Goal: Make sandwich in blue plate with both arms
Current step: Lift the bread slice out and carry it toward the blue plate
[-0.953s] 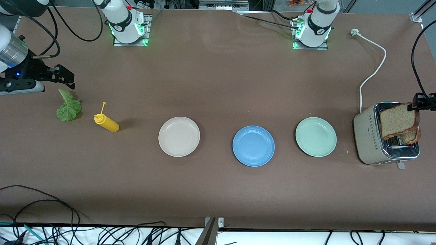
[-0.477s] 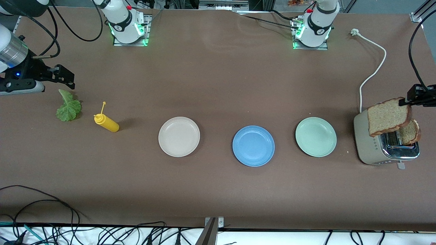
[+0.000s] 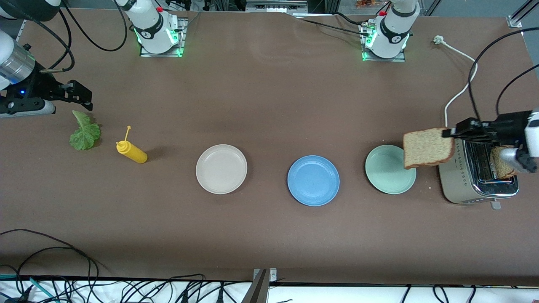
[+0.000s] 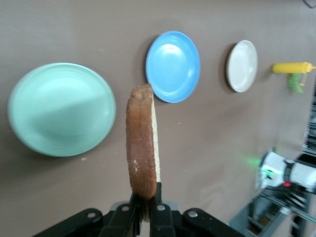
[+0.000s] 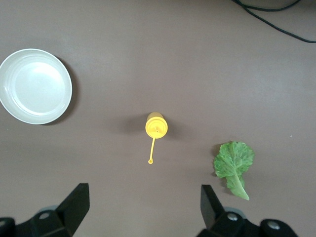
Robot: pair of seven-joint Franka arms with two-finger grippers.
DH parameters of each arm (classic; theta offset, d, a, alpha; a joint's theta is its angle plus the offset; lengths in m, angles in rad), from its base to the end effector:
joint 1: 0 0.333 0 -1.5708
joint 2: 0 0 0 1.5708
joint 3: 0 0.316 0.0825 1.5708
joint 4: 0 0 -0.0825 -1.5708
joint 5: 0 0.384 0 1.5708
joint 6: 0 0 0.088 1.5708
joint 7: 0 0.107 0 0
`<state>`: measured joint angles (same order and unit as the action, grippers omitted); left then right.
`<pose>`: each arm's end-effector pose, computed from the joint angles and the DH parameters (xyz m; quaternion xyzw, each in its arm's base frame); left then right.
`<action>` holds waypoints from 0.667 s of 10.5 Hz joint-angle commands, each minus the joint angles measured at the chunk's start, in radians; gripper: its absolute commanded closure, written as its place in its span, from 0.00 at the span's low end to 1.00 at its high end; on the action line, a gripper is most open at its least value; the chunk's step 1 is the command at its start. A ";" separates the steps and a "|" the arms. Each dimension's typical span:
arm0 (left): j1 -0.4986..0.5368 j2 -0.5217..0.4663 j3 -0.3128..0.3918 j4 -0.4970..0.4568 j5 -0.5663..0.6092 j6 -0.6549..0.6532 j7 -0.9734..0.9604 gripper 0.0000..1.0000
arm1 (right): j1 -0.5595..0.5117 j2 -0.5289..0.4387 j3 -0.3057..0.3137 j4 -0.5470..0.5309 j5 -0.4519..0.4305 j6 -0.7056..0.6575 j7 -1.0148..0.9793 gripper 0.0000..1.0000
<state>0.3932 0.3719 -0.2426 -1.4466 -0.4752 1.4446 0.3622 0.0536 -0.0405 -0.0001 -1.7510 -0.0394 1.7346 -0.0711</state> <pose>0.6270 0.0634 0.4745 0.9407 -0.0868 -0.0979 0.3130 0.5513 0.0259 0.5755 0.9976 0.0652 0.0119 0.0196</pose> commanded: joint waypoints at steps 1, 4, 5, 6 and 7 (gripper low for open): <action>-0.068 0.091 0.002 0.025 -0.126 0.012 -0.081 1.00 | -0.006 -0.006 0.002 -0.007 0.021 0.005 -0.007 0.00; -0.167 0.165 0.000 0.025 -0.196 0.175 -0.154 1.00 | -0.006 -0.006 0.002 -0.007 0.021 0.005 -0.007 0.00; -0.197 0.197 0.002 0.023 -0.256 0.215 -0.157 1.00 | -0.006 -0.006 0.000 -0.007 0.021 0.005 -0.007 0.00; -0.207 0.223 0.002 0.022 -0.296 0.255 -0.183 1.00 | -0.006 -0.006 0.000 -0.009 0.021 0.005 -0.007 0.00; -0.230 0.243 0.002 0.022 -0.333 0.295 -0.201 1.00 | -0.006 -0.004 0.000 -0.009 0.021 0.005 -0.007 0.00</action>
<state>0.1932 0.5573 -0.2478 -1.4468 -0.7160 1.6792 0.2007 0.0536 -0.0370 -0.0003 -1.7516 -0.0392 1.7352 -0.0712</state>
